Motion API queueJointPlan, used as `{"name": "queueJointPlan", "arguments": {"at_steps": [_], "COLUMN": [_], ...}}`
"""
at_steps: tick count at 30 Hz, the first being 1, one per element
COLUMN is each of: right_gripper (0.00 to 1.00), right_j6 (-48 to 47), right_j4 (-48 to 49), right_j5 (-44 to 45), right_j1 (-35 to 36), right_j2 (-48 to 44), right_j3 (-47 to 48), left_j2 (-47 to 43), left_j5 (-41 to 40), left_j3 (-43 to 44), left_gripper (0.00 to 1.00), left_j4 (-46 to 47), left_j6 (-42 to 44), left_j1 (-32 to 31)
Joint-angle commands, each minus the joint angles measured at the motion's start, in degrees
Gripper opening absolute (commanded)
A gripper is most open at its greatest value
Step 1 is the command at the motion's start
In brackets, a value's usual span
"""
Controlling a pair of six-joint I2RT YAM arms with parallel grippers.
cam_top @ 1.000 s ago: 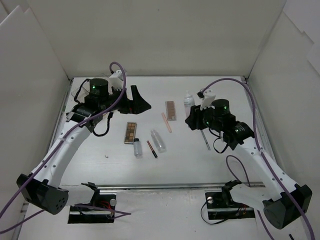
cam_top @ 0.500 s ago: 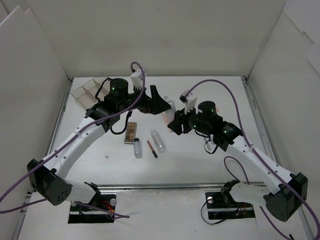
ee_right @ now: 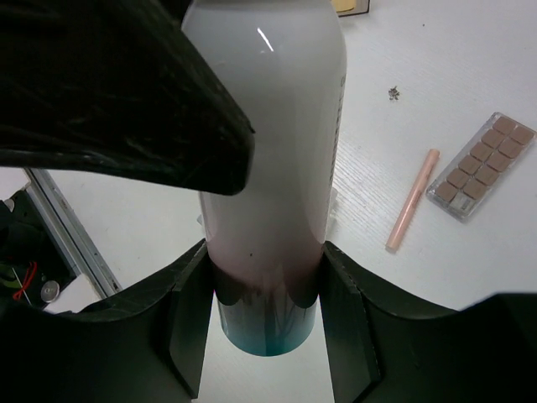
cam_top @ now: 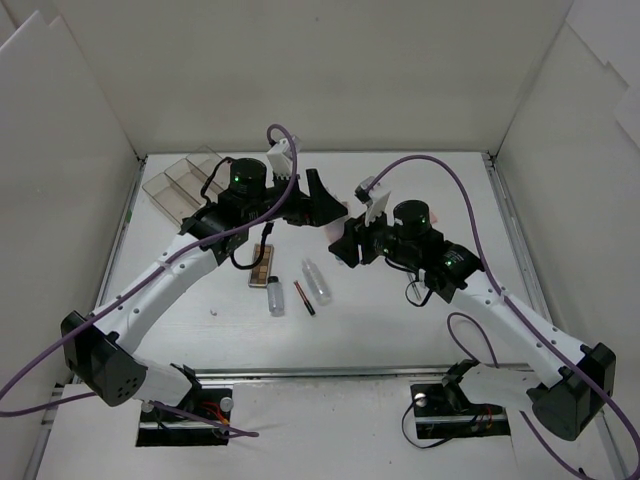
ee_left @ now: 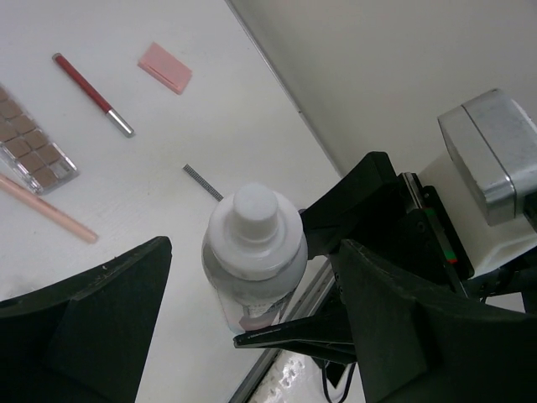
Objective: Organize the makeup
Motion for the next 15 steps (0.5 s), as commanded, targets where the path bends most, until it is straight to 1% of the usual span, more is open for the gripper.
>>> {"name": "queueJointPlan", "arguments": {"at_steps": [1, 4, 10, 12, 15], "right_gripper": [0.00, 0.00, 0.00, 0.00, 0.00], "right_j6": [0.3, 0.4, 0.3, 0.3, 0.3], "right_j4": [7.7, 8.2, 8.5, 8.4, 8.9], "right_j5": [0.1, 0.1, 0.3, 0.5, 1.0], "right_j1": [0.6, 0.8, 1.5, 1.8, 1.8], "right_j2": [-0.4, 0.0, 0.8, 0.9, 0.9], "right_j3": [3.6, 4.0, 4.7, 5.0, 5.0], "left_j2": [-0.7, -0.8, 0.0, 0.1, 0.3], "left_j5": [-1.0, -0.9, 0.0, 0.6, 0.6], "left_j3": [1.8, 1.3, 1.1, 1.0, 0.7], "left_gripper": [0.75, 0.65, 0.50, 0.49, 0.56], "left_j4": [4.2, 5.5, 6.5, 6.8, 6.5], "left_j6": [-1.8, -2.2, -2.7, -3.0, -3.1], "left_j1": [-0.6, -0.6, -1.1, -1.1, -1.6]}}
